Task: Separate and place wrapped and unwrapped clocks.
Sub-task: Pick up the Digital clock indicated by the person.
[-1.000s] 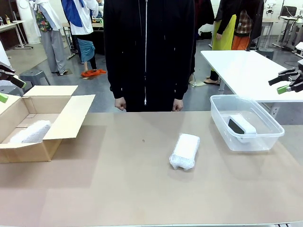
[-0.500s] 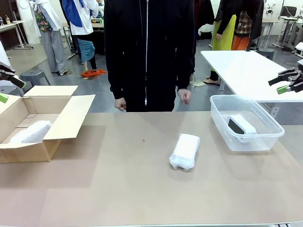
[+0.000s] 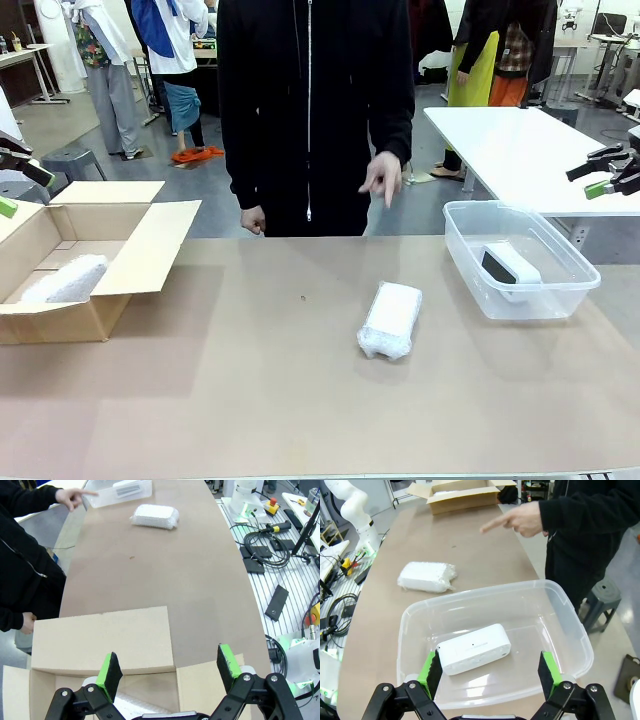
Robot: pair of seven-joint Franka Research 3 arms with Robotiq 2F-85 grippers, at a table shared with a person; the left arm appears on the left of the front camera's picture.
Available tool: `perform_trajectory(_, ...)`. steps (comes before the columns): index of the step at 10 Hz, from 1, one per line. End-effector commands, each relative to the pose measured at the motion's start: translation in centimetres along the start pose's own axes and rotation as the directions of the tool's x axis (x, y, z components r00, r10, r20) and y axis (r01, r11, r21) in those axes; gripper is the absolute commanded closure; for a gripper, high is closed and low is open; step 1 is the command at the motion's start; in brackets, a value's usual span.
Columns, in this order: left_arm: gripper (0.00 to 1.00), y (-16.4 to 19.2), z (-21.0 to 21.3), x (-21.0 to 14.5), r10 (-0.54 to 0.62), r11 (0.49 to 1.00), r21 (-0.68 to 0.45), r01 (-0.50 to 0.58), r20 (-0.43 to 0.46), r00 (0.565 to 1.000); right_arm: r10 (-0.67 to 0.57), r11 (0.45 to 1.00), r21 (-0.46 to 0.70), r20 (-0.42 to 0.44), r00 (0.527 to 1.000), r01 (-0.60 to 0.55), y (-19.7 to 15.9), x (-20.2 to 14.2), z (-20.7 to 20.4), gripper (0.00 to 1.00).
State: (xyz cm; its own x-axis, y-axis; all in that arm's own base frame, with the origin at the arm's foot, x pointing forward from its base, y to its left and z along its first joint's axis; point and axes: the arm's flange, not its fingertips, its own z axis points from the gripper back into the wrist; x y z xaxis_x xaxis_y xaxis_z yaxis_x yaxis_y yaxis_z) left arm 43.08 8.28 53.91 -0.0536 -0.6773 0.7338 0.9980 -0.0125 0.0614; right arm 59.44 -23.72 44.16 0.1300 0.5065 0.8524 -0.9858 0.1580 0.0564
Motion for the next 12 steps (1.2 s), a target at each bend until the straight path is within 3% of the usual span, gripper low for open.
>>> perform_trajectory(1, 0.0, -0.1, 0.1, -0.03, -0.019, 1.0, -0.003, 0.019, 0.009, 1.0, 0.002, 1.0, 0.003, 0.006, 1.0, -0.002, -0.03, 0.07, -0.21, 0.0)
perform_trajectory(12, 0.0, -0.1, 0.1, -0.03, -0.019, 1.0, -0.003, 0.019, 0.009, 1.0, 0.002, 1.0, 0.003, 0.006, 1.0, -0.002, -0.03, 0.07, -0.21, 0.0)
